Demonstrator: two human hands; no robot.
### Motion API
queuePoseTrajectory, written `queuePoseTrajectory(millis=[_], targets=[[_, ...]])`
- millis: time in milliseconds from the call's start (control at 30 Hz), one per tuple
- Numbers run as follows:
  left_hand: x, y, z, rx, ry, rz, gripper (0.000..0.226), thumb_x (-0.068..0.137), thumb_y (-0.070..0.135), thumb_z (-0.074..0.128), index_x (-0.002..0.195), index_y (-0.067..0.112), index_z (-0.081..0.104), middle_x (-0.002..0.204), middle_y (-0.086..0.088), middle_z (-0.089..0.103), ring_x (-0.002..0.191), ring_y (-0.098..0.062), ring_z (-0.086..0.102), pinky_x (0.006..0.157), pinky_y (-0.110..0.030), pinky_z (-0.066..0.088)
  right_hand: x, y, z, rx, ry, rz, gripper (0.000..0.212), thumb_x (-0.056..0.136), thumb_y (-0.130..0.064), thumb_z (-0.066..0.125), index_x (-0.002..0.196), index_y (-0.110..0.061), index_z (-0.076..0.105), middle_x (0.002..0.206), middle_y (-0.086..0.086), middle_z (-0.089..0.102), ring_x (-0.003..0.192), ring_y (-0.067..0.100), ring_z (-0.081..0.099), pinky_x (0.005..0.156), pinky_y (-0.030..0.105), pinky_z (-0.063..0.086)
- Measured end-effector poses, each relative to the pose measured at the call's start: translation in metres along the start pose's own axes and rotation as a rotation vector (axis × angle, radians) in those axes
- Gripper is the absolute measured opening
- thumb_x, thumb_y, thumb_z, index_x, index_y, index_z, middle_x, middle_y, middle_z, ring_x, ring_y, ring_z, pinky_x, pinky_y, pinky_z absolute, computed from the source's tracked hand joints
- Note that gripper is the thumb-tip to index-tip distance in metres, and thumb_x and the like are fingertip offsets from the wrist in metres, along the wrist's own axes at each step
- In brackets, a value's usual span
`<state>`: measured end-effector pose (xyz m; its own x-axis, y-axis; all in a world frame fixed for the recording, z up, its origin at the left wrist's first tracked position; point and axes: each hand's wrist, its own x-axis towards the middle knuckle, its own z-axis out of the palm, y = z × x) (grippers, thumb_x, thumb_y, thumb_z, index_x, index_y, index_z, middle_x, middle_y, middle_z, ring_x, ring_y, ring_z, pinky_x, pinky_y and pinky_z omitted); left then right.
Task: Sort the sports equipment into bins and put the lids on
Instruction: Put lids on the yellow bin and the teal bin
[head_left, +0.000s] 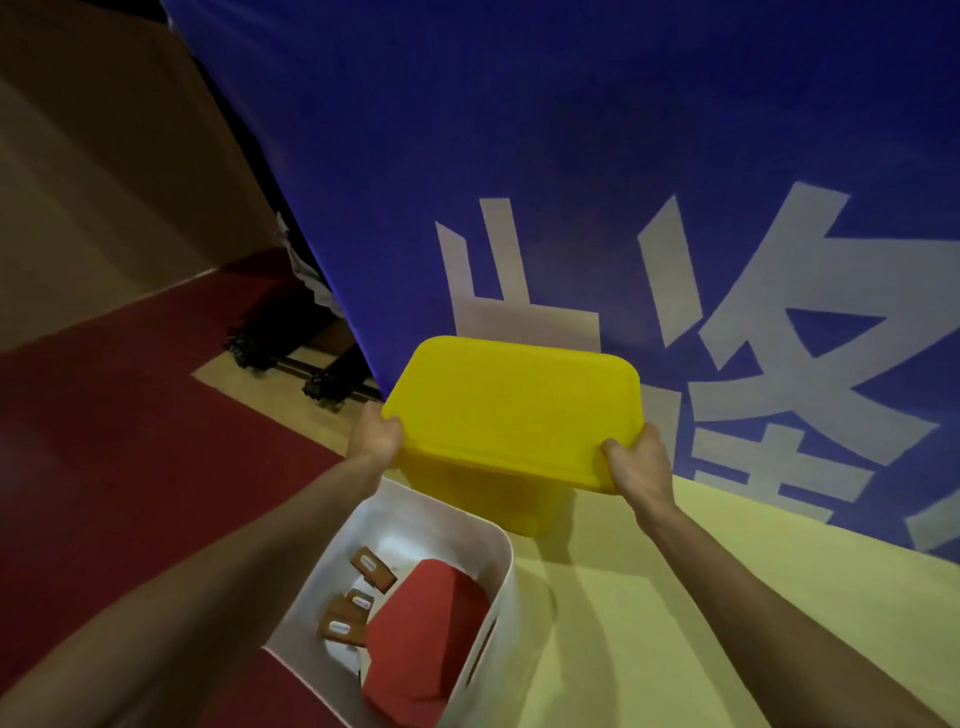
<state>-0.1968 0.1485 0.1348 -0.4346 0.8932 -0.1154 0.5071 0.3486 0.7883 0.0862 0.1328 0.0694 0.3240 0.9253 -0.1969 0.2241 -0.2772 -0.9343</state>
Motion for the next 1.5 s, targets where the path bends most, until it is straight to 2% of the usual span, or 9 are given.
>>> queuePoseTrajectory(millis=[67,267,400,633,900,1100,1267,1500], targets=[[0.016,-0.007,0.000,0.035,-0.007,-0.005,0.032,0.100,0.014,0.037,0.131,0.008,0.043,0.115,-0.014,0.053,0.095,-0.030,0.051,0.078,-0.037,0.042,0.006,-0.002,0.011,-0.006,-0.011,-0.008,0.054,0.090,-0.024,0.058,0.137,-0.013,0.034,0.132,0.013,0.047,0.118,0.034,0.048,0.099,0.053,0.044],[0.058,-0.027,0.004,0.080,-0.048,0.002,0.035,0.102,0.020,0.037,0.133,0.007,0.045,0.126,-0.018,0.053,0.112,-0.037,0.051,0.089,-0.042,0.043,0.020,-0.004,0.043,-0.079,-0.017,0.027,0.056,0.092,-0.023,0.057,0.139,-0.008,0.031,0.139,0.015,0.042,0.125,0.035,0.043,0.103,0.050,0.040],[0.092,-0.043,0.004,0.102,-0.066,0.019,0.035,0.101,0.020,0.039,0.131,0.004,0.047,0.127,-0.021,0.054,0.116,-0.038,0.051,0.097,-0.045,0.042,0.025,-0.006,0.069,-0.131,-0.008,0.045,0.058,0.094,-0.024,0.056,0.141,-0.007,0.028,0.141,0.016,0.039,0.128,0.035,0.041,0.104,0.049,0.039],[0.159,-0.072,0.010,0.138,-0.142,0.037,0.036,0.100,0.018,0.040,0.131,0.002,0.048,0.131,-0.022,0.053,0.120,-0.038,0.049,0.096,-0.041,0.039,0.029,-0.013,0.119,-0.198,0.053,0.133,0.057,0.095,-0.024,0.053,0.141,-0.004,0.026,0.144,0.017,0.033,0.130,0.036,0.038,0.107,0.048,0.035],[0.190,-0.103,0.020,0.042,-0.213,0.126,0.025,0.100,0.018,0.041,0.118,0.003,0.051,0.116,-0.021,0.060,0.108,-0.037,0.055,0.089,-0.044,0.043,0.030,-0.011,0.145,-0.266,0.132,0.182,0.057,0.096,-0.022,0.051,0.143,-0.003,0.024,0.146,0.017,0.030,0.131,0.037,0.036,0.107,0.047,0.034],[0.188,-0.110,0.019,-0.006,-0.234,0.143,0.027,0.101,0.018,0.039,0.123,0.005,0.049,0.119,-0.018,0.057,0.110,-0.036,0.053,0.092,-0.044,0.042,0.029,-0.008,0.150,-0.242,0.176,0.196,0.057,0.095,-0.023,0.054,0.143,-0.006,0.027,0.144,0.016,0.037,0.129,0.036,0.039,0.108,0.051,0.036],[0.186,-0.114,0.014,-0.031,-0.323,0.119,0.028,0.101,0.017,0.038,0.126,0.008,0.047,0.120,-0.015,0.056,0.110,-0.034,0.053,0.093,-0.043,0.042,0.028,-0.010,0.152,-0.209,0.181,0.211,0.058,0.094,-0.022,0.056,0.142,-0.008,0.029,0.144,0.015,0.039,0.130,0.035,0.040,0.108,0.052,0.036],[0.198,-0.111,0.019,0.045,-0.333,0.168,0.026,0.101,0.022,0.042,0.121,0.007,0.050,0.116,-0.017,0.060,0.106,-0.035,0.056,0.088,-0.045,0.045,0.027,-0.008,0.155,-0.149,0.206,0.233,0.060,0.095,-0.020,0.054,0.145,-0.008,0.023,0.148,0.015,0.034,0.134,0.035,0.036,0.110,0.054,0.033]])
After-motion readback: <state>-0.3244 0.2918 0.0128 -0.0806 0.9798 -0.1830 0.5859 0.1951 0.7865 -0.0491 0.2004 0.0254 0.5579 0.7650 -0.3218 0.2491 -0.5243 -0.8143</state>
